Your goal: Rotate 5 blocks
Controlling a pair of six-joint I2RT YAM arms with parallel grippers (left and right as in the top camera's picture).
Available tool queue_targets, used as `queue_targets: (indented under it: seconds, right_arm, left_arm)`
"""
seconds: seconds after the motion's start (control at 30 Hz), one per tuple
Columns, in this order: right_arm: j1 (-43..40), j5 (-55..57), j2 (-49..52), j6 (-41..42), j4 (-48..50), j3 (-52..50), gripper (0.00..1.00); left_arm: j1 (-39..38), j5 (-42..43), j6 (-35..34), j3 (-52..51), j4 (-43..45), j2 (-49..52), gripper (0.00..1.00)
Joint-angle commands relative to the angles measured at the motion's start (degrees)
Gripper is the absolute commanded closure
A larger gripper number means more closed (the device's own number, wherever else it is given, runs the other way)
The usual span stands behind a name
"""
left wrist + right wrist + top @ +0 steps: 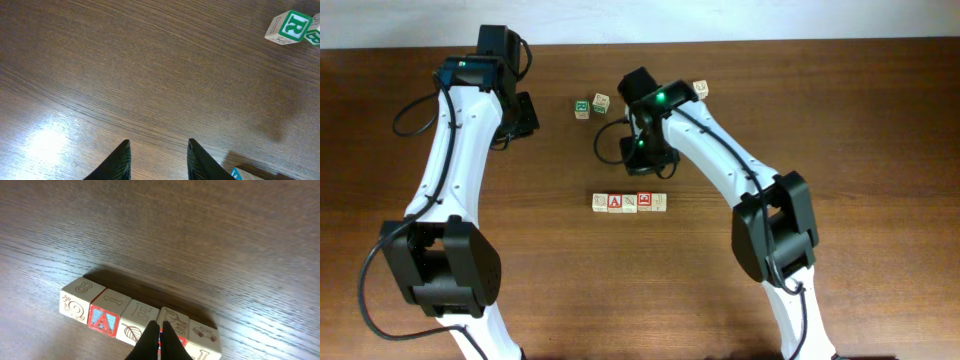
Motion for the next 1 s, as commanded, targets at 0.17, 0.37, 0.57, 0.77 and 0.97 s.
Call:
queue_targets:
  seconds: [0.17, 0.37, 0.57, 0.77, 0.97]
  right_arm:
    - [1.3, 4.8, 2.2, 4.7, -0.8, -0.3, 0.95]
    - [1.4, 4.2, 2.8, 5.7, -0.2, -3.3, 0.96]
    - [1.4, 4.1, 2.8, 5.7, -0.3, -4.2, 0.96]
    - [2.0, 3.9, 2.8, 5.7, -1.8, -4.2, 0.96]
    - [2.0, 3.9, 2.8, 5.7, -1.8, -4.2, 0.96]
  left_arm:
    - [0.0, -0.8, 0.0, 0.5, -0.2, 0.0, 0.61]
    - [0.0, -0.7, 0.0, 0.5, -0.4, 0.0, 0.60]
    - [0.0, -0.6, 0.0, 0.5, -0.6, 0.0, 0.59]
    - [0.0, -0.6, 0.0, 0.5, -1.0, 0.0, 0.57]
    - [0.0, -0.6, 0.0, 0.5, -1.0, 0.0, 0.57]
